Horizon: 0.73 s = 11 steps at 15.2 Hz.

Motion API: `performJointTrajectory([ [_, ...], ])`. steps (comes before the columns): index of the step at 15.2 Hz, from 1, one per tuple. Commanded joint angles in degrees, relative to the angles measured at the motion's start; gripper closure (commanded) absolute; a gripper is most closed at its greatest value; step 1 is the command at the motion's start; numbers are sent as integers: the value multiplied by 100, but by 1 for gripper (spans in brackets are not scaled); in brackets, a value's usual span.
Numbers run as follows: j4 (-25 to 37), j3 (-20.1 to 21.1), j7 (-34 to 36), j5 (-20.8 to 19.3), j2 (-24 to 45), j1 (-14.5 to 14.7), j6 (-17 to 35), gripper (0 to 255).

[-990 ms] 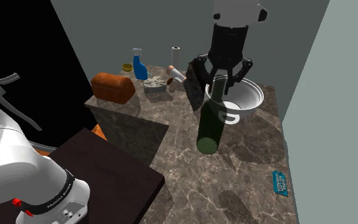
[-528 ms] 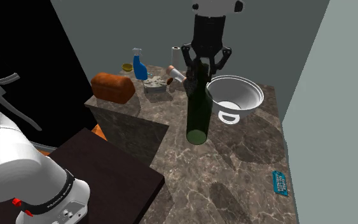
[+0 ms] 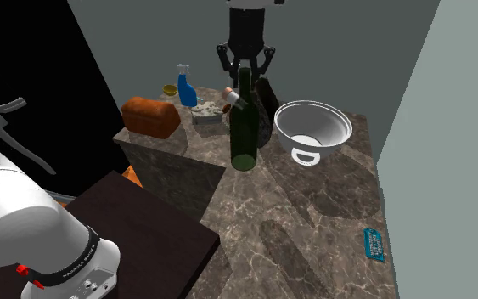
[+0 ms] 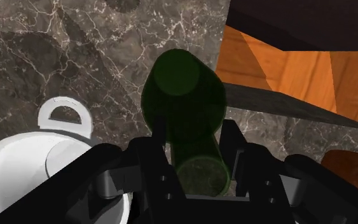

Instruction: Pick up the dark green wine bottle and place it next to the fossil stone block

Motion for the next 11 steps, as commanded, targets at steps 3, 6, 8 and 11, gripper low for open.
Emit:
performJointTrajectory([
  [3,110,279,534,95,110,267,-47,255],
  [6,290,469,894,173,257,456,-109,255],
  [8,446,591,1127,225,382,580,-157,255],
  [11,733,764,1468,301,609,763,-239,255],
])
